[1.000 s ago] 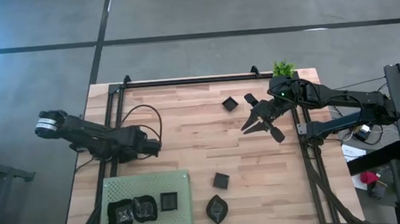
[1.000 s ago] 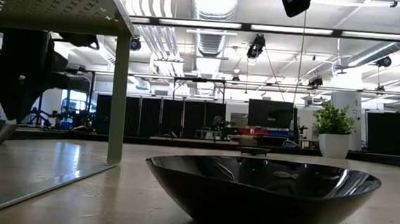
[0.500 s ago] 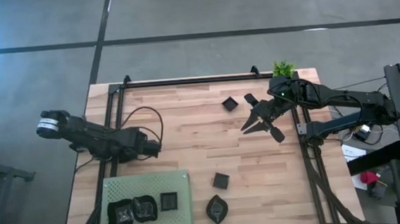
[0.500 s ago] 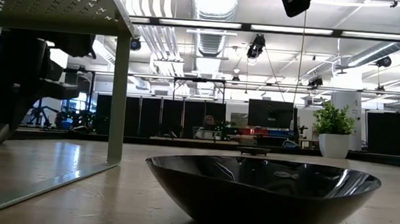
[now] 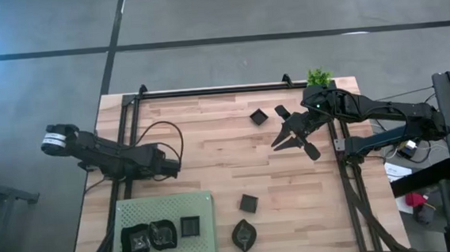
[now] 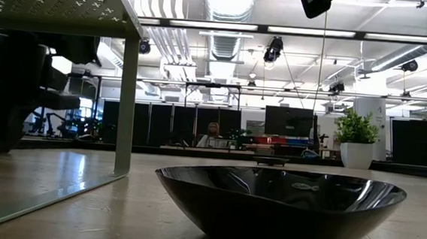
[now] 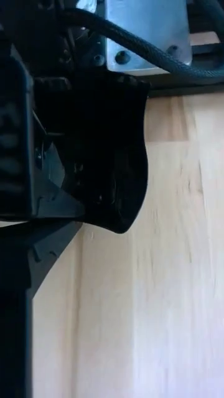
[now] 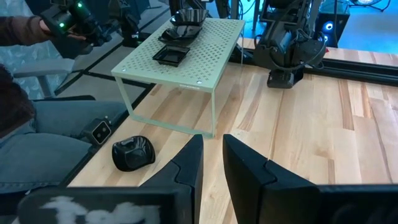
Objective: Pick & Place Mini shaped plates
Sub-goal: Stack the black distorted square plate on top of the other black distorted square plate on the shelf
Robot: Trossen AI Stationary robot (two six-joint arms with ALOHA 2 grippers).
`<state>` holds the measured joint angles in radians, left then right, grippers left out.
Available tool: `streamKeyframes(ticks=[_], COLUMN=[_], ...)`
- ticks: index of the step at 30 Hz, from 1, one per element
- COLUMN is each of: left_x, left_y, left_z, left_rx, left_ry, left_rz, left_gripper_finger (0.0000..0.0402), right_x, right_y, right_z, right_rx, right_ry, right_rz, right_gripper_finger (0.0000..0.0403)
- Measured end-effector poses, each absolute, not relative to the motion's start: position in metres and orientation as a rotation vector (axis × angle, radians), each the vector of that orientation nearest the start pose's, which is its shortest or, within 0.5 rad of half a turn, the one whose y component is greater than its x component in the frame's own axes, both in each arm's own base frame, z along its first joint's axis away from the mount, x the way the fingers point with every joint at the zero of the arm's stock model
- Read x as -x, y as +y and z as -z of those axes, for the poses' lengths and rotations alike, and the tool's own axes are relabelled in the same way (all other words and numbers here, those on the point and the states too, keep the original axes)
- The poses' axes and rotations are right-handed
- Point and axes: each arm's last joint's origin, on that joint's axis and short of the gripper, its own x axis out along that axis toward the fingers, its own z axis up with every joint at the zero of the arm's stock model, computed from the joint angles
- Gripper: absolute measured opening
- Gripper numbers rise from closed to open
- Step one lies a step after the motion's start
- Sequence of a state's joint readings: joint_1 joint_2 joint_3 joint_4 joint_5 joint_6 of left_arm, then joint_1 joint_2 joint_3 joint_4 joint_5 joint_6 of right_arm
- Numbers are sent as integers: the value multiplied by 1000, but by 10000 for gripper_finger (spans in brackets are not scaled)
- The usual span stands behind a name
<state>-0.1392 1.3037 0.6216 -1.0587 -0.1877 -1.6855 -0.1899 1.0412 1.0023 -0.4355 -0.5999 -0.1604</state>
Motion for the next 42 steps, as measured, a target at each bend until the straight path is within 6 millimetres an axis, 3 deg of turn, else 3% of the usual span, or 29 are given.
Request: streamKeyframes(ticks=[6, 19, 42], left_x=[-176, -190, -164], left_y=[-20, -33, -137], left_z=[-179, -270, -349], left_rx=[864, 578, 302], left_ry=[1181, 1216, 1218], left_rz=[-1259, -1074, -386], left_gripper_finger=[0, 0, 0], right_x=[-215, -214, -215], right_y=[-25, -25, -25], right_z=[-340, -340, -342], right_rx=[-28, -32, 28], right_ry=[407, 408, 377], right_rz=[-436, -435, -445], right_gripper_finger=[57, 57, 57])
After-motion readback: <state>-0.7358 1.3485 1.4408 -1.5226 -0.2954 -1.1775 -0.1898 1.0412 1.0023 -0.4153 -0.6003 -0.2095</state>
